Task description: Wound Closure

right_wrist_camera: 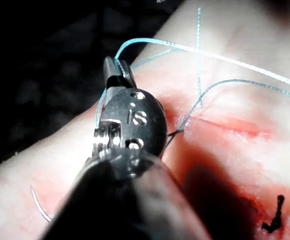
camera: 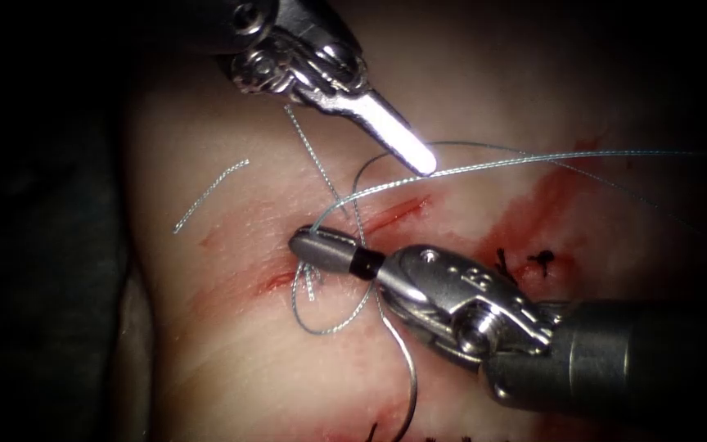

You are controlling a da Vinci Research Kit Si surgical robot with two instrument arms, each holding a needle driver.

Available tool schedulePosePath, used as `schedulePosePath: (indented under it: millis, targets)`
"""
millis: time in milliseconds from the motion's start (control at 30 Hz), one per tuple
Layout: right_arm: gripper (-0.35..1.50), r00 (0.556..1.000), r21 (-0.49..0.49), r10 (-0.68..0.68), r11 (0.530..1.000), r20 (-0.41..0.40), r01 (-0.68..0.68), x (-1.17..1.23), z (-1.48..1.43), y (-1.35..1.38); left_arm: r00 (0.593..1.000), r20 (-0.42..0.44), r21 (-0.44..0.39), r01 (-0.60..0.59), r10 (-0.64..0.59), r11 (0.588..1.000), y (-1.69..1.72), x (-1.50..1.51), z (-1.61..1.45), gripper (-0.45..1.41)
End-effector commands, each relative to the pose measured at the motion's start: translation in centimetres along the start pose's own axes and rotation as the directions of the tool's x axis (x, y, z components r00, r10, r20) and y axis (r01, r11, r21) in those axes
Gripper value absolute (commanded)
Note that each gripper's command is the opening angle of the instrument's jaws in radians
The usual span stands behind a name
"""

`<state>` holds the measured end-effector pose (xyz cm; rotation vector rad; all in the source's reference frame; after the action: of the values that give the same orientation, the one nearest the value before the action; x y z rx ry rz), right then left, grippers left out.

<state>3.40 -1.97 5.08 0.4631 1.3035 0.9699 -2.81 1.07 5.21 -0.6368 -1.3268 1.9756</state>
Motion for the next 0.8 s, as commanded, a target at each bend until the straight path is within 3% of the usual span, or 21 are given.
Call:
schedulePosePath:
  millis: [33, 200, 367, 500, 800]
  targets:
    - [-0.35, 1.0, 0.004, -0.001, 1.0, 0.0, 0.001, -0.02, 0.09, -0.04, 1.0, 0.002, 0.0, -0.008, 0.008, 1.0, -0.07, 0.13, 0.07, 0.62]
    - [-0.35, 1.0, 0.009, -0.004, 1.0, 0.002, 0.004, -0.05, 0.11, -0.1, 0.999, 0.012, -0.004, -0.049, 0.049, 0.999, -0.24, 0.48, 0.23, 0.37]
    - [-0.35, 1.0, 0.012, -0.011, 1.0, 0.004, 0.01, -0.05, 0.12, -0.15, 0.991, 0.115, 0.088, -0.082, 0.072, 0.993, -0.43, 0.74, 0.42, 0.36]
    - [-0.35, 1.0, 0.013, -0.011, 1.0, 0.004, 0.011, -0.06, 0.13, -0.15, 0.976, 0.211, 0.121, -0.083, 0.056, 0.989, -0.55, 0.77, 0.51, 0.36]
    - [-0.35, 1.0, 0.014, -0.014, 1.0, 0.005, 0.014, -0.08, 0.13, -0.15, 0.948, 0.318, 0.063, -0.024, 0.003, 0.998, -0.49, 0.54, 0.43, 0.34]
